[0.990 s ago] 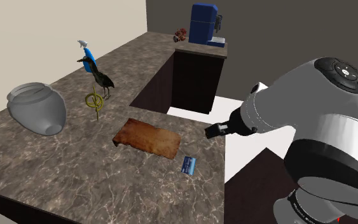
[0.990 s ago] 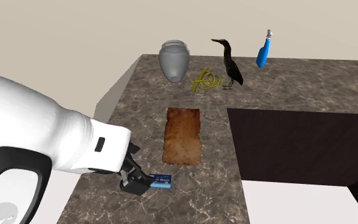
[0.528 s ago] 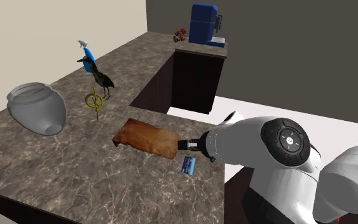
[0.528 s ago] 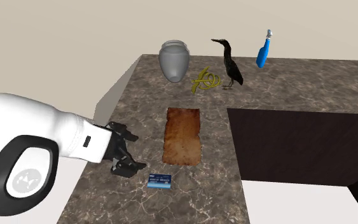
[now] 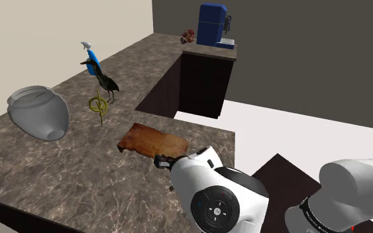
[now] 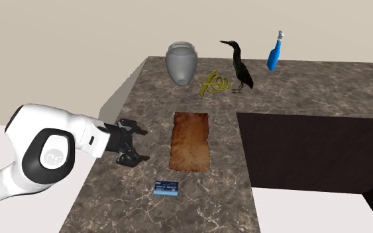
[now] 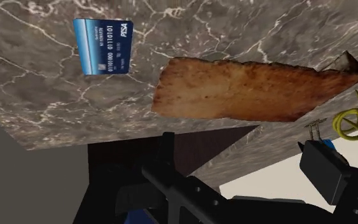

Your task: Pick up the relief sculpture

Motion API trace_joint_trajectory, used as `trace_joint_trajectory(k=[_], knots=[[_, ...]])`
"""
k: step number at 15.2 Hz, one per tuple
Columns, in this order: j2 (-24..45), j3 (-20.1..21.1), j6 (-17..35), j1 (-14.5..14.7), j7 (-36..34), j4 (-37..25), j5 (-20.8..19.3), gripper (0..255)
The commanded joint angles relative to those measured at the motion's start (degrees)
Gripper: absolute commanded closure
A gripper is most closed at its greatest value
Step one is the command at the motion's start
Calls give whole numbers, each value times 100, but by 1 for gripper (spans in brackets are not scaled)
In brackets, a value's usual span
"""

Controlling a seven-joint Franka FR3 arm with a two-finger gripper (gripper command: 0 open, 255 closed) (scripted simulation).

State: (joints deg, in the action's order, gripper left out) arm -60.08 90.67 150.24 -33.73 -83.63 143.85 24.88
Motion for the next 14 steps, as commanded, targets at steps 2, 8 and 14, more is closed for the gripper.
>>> trace_joint_trajectory(k=[2, 8, 14], knots=[[-533, 604, -183, -873, -716, -822, 58, 0], [-1744, 1086, -966, -2287, -2053, -2669, 70, 0], [-2777, 1003, -2120, -3801, -3393, -4946, -102, 0]])
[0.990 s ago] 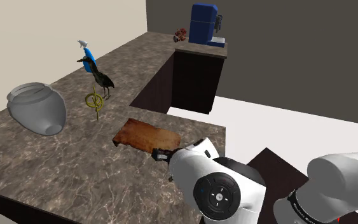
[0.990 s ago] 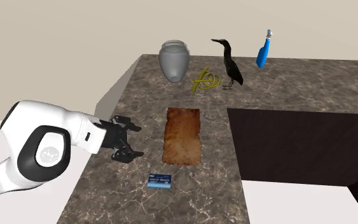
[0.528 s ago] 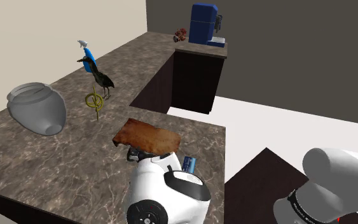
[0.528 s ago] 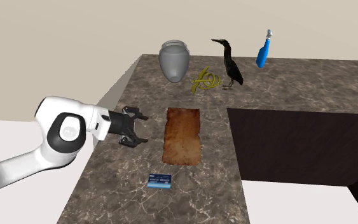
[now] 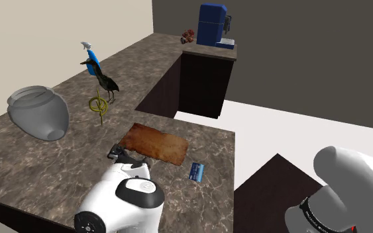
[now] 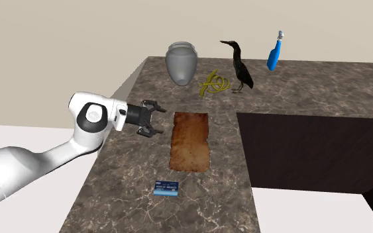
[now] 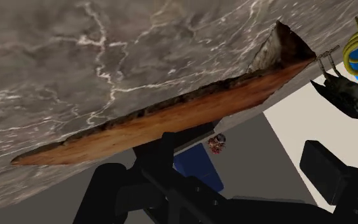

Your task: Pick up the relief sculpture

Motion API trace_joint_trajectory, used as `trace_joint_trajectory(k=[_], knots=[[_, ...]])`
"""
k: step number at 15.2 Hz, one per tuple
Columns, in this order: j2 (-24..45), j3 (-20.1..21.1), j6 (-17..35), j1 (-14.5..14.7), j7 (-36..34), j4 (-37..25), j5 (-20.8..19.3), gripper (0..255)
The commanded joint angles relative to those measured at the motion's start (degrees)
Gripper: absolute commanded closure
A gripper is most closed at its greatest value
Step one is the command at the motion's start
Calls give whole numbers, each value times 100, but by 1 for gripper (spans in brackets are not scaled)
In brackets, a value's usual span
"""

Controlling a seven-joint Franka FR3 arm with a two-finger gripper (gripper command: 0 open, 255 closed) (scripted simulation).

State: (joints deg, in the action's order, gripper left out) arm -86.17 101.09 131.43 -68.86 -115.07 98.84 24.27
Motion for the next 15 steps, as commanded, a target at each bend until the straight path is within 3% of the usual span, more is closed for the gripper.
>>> trace_joint_trajectory(k=[1, 4, 7, 15], knots=[[-308, -88, -470, -579, -475, -890, -86, 0], [-664, -284, -1261, -1576, -1172, -2426, -244, 0], [-896, -508, -2278, -2868, -1893, -4478, -457, 0], [-1164, -380, -2333, -3089, -2214, -4881, -463, 0]])
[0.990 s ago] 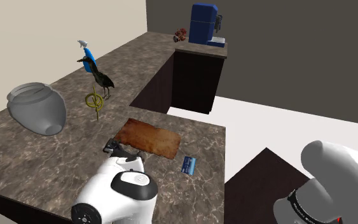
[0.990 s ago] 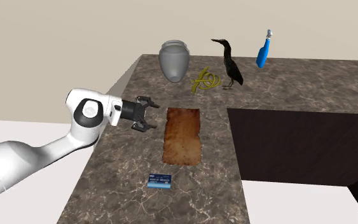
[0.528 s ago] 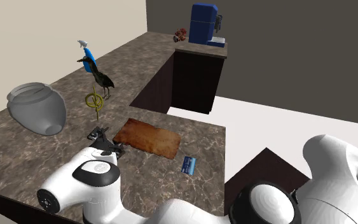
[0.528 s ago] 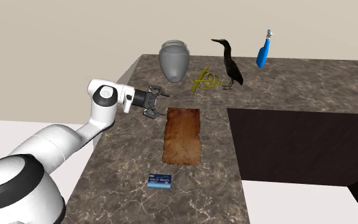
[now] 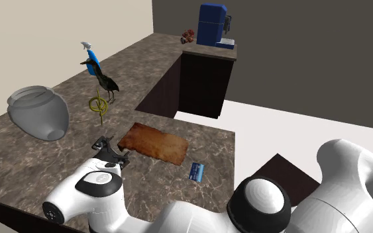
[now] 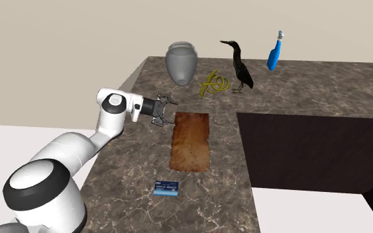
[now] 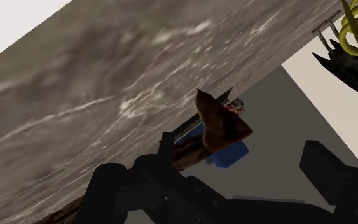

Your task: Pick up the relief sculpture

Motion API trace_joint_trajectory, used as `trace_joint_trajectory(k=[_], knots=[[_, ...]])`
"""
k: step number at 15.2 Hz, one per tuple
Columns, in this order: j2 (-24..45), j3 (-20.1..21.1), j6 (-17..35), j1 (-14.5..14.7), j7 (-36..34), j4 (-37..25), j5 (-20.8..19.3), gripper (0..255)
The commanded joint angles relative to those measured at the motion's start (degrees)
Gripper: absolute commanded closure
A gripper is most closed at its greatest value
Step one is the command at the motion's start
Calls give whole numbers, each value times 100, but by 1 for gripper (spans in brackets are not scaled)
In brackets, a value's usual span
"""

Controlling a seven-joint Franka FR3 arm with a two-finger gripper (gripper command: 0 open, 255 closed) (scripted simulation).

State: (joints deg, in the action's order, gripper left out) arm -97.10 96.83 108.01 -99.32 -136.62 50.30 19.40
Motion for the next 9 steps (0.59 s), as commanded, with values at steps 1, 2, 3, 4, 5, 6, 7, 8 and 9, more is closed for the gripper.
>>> trace_joint_trajectory(k=[1, 2, 3, 4, 5, 6, 7, 8, 9], knots=[[-72, 45, 9, -42, -60, -27, 24, 0], [-73, 55, 87, 56, -38, 149, 41, 255], [-84, 55, 59, 9, -57, 70, 36, 255], [-87, 52, 28, -30, -69, -2, 29, 255], [-85, 51, 32, -30, -65, 4, 29, 255], [-84, 52, 34, -19, -65, 16, 31, 255], [-78, 52, 48, -2, -54, 49, 33, 255], [-80, 51, 42, -14, -57, 32, 31, 255], [-79, 51, 48, -6, -54, 46, 32, 255]])
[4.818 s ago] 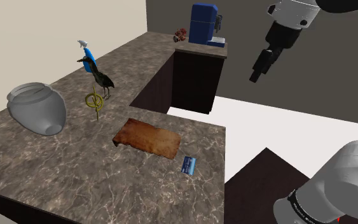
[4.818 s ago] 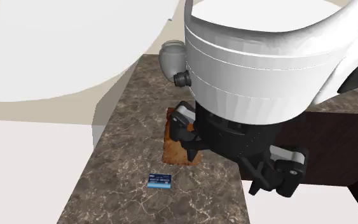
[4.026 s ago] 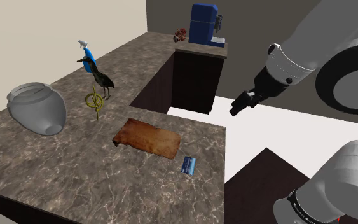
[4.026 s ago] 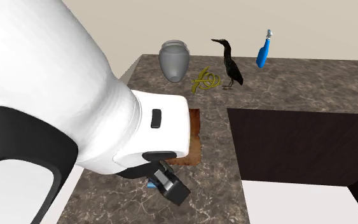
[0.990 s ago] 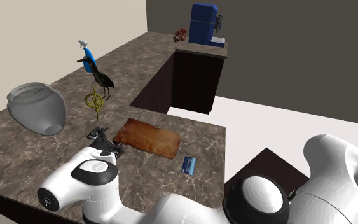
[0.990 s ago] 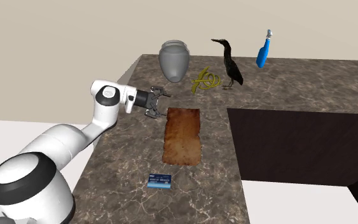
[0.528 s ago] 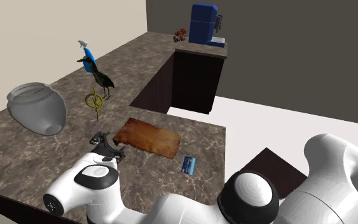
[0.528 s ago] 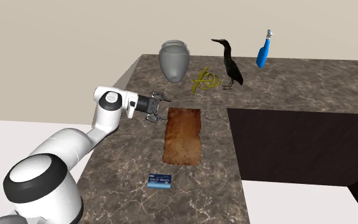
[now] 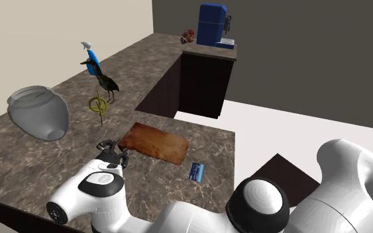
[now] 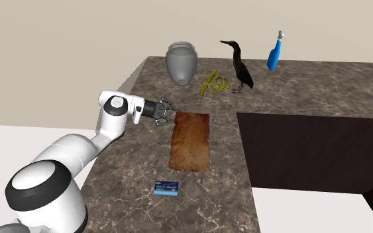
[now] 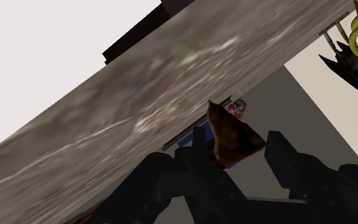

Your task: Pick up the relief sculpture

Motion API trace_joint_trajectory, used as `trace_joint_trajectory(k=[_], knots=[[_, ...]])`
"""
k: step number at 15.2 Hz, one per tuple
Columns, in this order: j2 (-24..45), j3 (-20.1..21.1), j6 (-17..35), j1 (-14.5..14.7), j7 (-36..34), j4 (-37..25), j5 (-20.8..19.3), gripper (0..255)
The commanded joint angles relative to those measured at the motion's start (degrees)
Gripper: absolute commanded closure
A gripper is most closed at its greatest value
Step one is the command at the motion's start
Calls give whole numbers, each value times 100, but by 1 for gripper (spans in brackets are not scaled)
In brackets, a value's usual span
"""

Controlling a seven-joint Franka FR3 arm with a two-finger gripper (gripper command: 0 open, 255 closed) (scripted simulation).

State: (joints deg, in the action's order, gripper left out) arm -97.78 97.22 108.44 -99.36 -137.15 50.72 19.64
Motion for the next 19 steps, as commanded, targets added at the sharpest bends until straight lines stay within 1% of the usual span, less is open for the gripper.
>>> trace_joint_trajectory(k=[1, 2, 11, 19], knots=[[-8, 11, 5, -4, 2, 5, 8, 255], [-3, 7, -34, -38, -6, -67, 0, 255], [334, -117, 28, 212, 359, 392, -35, 255], [557, -219, 14, 311, 587, 569, -76, 255]])
